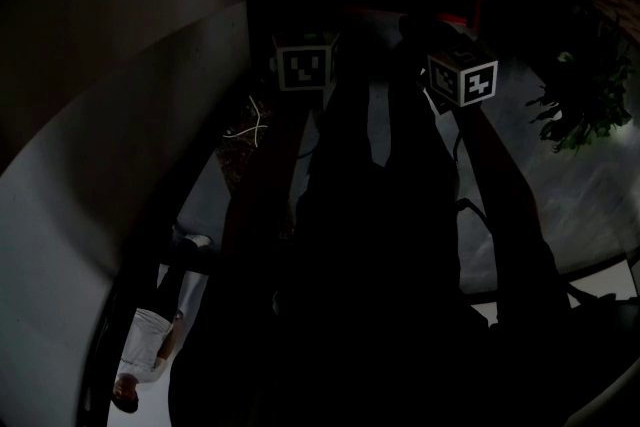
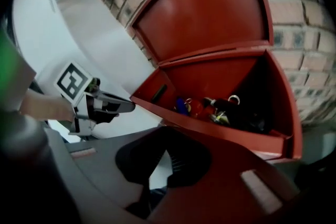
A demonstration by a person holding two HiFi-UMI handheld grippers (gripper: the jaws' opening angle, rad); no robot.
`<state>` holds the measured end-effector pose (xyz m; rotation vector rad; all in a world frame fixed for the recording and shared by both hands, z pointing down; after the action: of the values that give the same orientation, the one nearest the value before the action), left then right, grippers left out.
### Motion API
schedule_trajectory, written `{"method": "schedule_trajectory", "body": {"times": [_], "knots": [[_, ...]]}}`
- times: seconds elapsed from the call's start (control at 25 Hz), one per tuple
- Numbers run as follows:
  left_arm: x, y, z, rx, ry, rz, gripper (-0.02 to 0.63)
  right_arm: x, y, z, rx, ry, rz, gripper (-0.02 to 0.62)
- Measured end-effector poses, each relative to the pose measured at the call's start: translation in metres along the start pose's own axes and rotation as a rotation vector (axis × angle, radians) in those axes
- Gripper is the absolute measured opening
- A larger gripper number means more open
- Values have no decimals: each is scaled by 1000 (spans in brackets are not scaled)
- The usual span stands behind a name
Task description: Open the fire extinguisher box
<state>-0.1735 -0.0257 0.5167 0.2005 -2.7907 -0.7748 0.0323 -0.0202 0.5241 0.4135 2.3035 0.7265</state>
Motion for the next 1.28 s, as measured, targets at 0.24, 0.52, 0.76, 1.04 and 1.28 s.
{"method": "schedule_trajectory", "body": {"times": [0.24, 0.52, 0.76, 1.04, 1.28], "knots": [[-23, -2, 1, 17, 132, 29, 2, 4, -6, 3, -14, 54, 50, -2], [-47, 0, -8, 8, 189, -32, 3, -6, -1, 12, -56, 119, 28, -2], [-49, -4, -16, 13, 203, -30, 3, -13, 4, 17, -61, 119, 6, -2], [-51, -3, -23, 47, 203, -13, 2, -15, 17, 32, -51, 76, -27, -2], [-64, -6, -18, 54, 206, -31, 2, -5, -11, 51, -125, -148, -204, -2]]}}
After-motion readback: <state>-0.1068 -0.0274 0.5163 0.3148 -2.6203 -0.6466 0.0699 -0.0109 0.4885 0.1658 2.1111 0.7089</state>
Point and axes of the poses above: the fingertips, and each gripper's own axes: z backward along the fingers, x to its left, y out of its underside, the point moved 7 cm from there along z, backward along the fingers, and after that the axes turned 9 degrees about -x, right-handed, at the moved point
